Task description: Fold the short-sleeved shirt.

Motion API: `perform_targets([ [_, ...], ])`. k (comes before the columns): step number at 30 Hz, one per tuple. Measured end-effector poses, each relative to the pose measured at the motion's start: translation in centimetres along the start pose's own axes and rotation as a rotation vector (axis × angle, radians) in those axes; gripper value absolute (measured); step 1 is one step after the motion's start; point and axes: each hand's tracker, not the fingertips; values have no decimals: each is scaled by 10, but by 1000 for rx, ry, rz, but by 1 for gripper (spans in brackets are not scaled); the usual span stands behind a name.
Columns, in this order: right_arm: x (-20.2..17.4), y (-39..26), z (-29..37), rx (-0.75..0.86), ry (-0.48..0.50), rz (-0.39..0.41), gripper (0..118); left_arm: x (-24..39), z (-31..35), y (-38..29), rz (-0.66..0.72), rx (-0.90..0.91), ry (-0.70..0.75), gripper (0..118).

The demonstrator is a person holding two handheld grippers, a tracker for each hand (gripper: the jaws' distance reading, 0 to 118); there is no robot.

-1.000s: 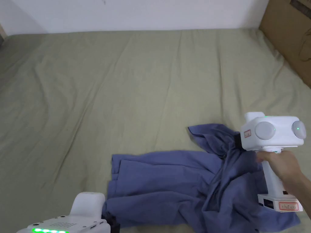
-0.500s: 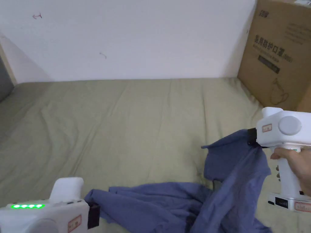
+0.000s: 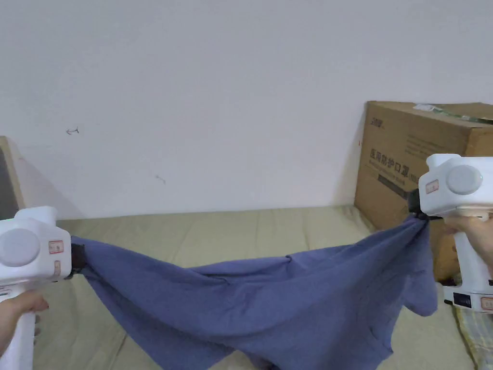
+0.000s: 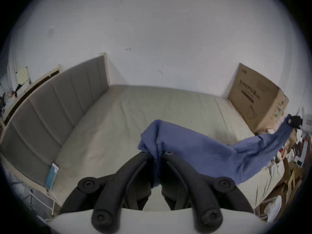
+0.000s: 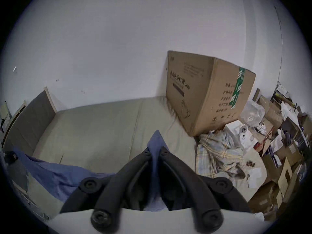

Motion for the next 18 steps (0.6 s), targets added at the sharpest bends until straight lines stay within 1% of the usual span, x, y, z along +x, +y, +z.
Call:
perform_targets([
  [4,-9,23,5,45,8,-11,3,-19,-1,40,52,72,85,8],
  [7,-21,40,-1,62,17,-13,3,-28,-9,66,45,105,136,8],
  [11,-37,61,-18,71,48,-56,3,-40,-28,99,52,115,151,8],
  [18,-64,102,-50,71,72,-67,3,-57,-53,146,80,179,172,8],
])
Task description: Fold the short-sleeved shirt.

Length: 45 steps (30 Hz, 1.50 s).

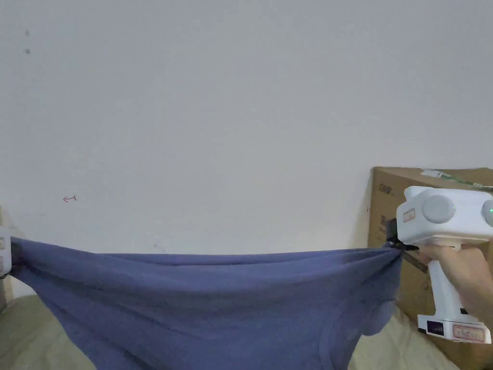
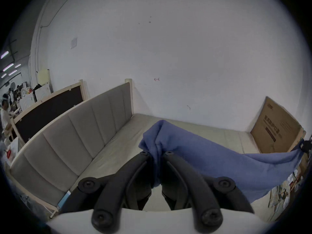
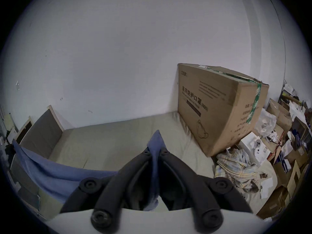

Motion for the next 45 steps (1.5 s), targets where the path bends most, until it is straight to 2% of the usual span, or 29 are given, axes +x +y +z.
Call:
perform_targets([
  [3,-4,9,-13,31,24,-40,3,2,-6,5,-28,35,24,8],
  [8,-20,-24,-24,13,6,8,3,2,-27,-22,-61,5,55,8],
  [10,-15,-44,-41,-32,11,-3,3,-1,-37,-44,-48,-13,51,8],
  [14,-2,-99,-69,-144,10,-26,3,-8,-54,-106,-106,-96,80,8],
  [22,34,-235,-98,-384,-26,-54,3,-33,-57,-253,-109,-280,84,8],
  [24,42,-268,-96,-431,-48,-56,3,-41,-48,-285,-108,-328,73,8],
  [27,46,-318,-69,-491,-55,-15,3,-57,-31,-323,-90,-406,17,8],
  [31,64,-371,-61,-522,-37,-56,3,-77,-6,-362,-102,-453,29,8],
  [33,65,-385,-52,-528,-38,-71,3,-84,2,-378,-130,-480,28,8],
  [37,57,-402,-37,-511,-32,-50,3,-87,5,-403,-280,-573,41,8],
  [39,57,-407,-31,-502,-34,-55,3,-85,7,-405,-274,-547,53,8],
  [42,66,-412,-37,-508,-19,-113,3,-83,8,-399,-269,-532,65,8],
  [45,70,-414,-37,-509,-33,-102,3,-82,11,-399,-283,-537,74,8],
])
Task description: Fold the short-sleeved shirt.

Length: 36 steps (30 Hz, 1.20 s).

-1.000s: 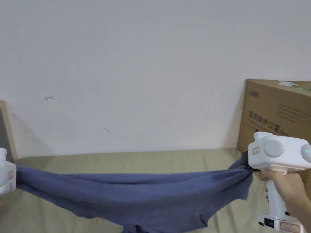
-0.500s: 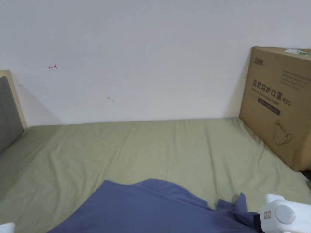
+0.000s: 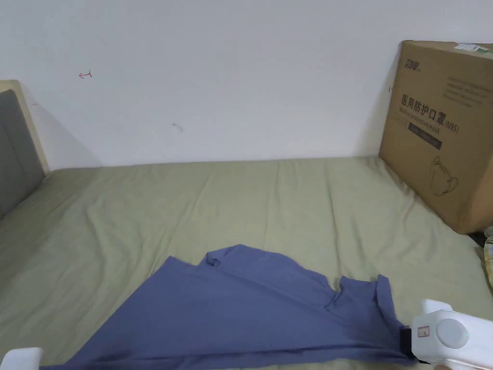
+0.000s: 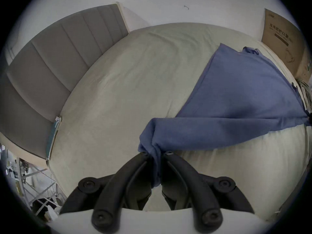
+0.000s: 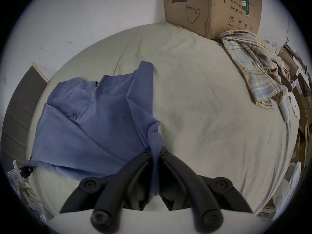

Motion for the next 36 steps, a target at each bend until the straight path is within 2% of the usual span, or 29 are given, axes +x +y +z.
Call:
perform_targets([
  [2,1,-3,1,1,11,-15,5,-1,2,-6,19,7,-5,8],
  [3,1,-4,1,8,13,-30,18,-1,2,-7,31,6,-12,8],
  [4,-1,-10,7,12,24,-62,36,-2,2,-7,55,-7,-33,11],
  [5,-1,-12,8,-7,23,-67,53,-4,3,-6,83,-40,-64,19],
  [6,0,-12,10,-12,12,-67,66,-4,3,-5,90,-66,-70,48],
  [7,1,-13,15,-5,1,-63,66,-5,8,-3,96,-66,-47,71],
  [8,5,-13,22,14,3,-55,66,-7,11,0,100,-62,-49,84],
  [9,7,-12,28,32,6,-51,66,-10,16,2,110,-66,-73,84],
  [10,7,-11,37,53,2,-45,66,-10,23,6,127,-46,-91,107],
  [11,8,-10,46,88,6,-30,66,-8,33,11,129,9,-109,114],
  [14,8,-9,68,120,36,-19,66,3,61,26,116,68,-120,112],
  [17,6,-15,80,156,66,22,64,18,87,24,146,111,-237,112],
  [18,4,-22,84,172,69,39,45,23,93,19,164,117,-265,104],
  [19,1,-29,87,177,65,51,22,29,97,13,192,127,-291,86],
  [20,-2,-35,84,172,52,65,9,37,101,7,187,129,-328,56],
  [21,-4,-42,83,171,48,62,7,44,102,1,176,124,-314,12],
  [22,-4,-49,82,167,65,62,0,56,104,-5,170,122,-293,2],
  [23,-3,-55,81,157,96,47,0,64,107,-12,154,129,-291,1],
  [25,-9,-65,88,143,96,37,0,78,109,-23,99,121,-306,0],
  [28,-5,-71,72,114,81,37,0,93,105,-30,78,116,-281,0],
  [30,-2,-71,68,108,81,9,0,98,102,-31,71,112,-285,0],
  [31,0,-69,67,109,102,-10,3,100,101,-30,65,101,-299,0],
  [32,1,-66,70,109,129,-31,19,103,100,-29,60,101,-303,0],
  [33,1,-62,70,112,131,-34,49,105,100,-27,52,103,-304,0],
  [34,2,-56,70,119,130,-39,67,109,99,-24,37,101,-302,0],
  [35,2,-49,68,122,129,-41,74,113,97,-21,16,101,-300,0],
  [36,2,-42,67,122,128,-35,74,115,95,-19,7,103,-301,0],
])
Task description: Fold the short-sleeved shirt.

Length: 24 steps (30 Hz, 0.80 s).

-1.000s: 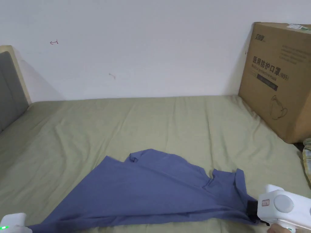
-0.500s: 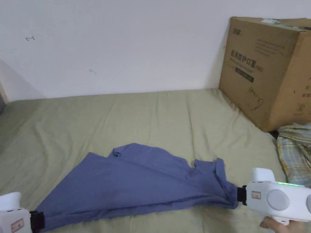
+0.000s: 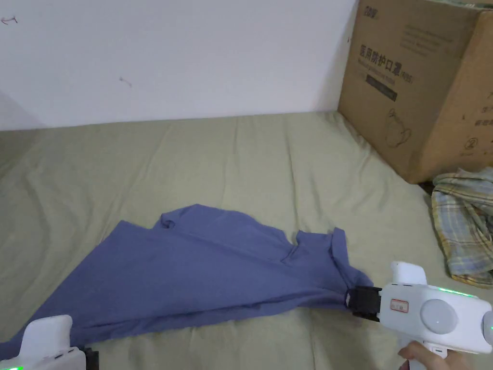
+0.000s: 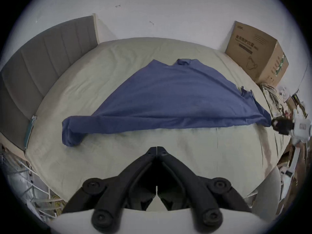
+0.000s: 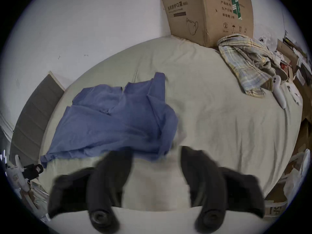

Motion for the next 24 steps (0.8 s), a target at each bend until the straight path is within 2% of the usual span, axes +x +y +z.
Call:
perform_targets([
  [2,-2,18,-8,6,-18,38,74,5,-8,7,-28,-13,-21,0],
  [5,-3,45,-38,-32,-86,148,74,9,-21,16,-52,-26,-39,0],
  [6,-3,50,-46,-49,-101,158,74,10,-25,19,-53,-31,-39,0],
  [8,0,59,-63,-104,-76,124,74,10,-33,24,-50,-45,-47,0],
  [9,2,60,-70,-135,-52,102,68,10,-37,25,-45,-50,-50,0],
  [10,4,59,-77,-154,-10,95,43,11,-39,26,-40,-55,-54,0],
  [11,4,56,-85,-160,-56,100,4,11,-42,28,-39,-61,-59,0],
  [12,7,52,-89,-169,-129,96,3,11,-44,28,-41,-66,-58,0],
  [13,9,49,-92,-177,-85,109,3,11,-45,29,-50,-71,-54,0],
  [14,11,48,-89,-160,-70,82,3,9,-47,30,-57,-72,-50,0],
  [21,15,56,-69,-115,-63,43,3,0,-50,49,-58,-65,-47,0],
  [24,12,63,-59,-92,-52,45,3,-5,-59,78,-41,-36,-149,0],
])
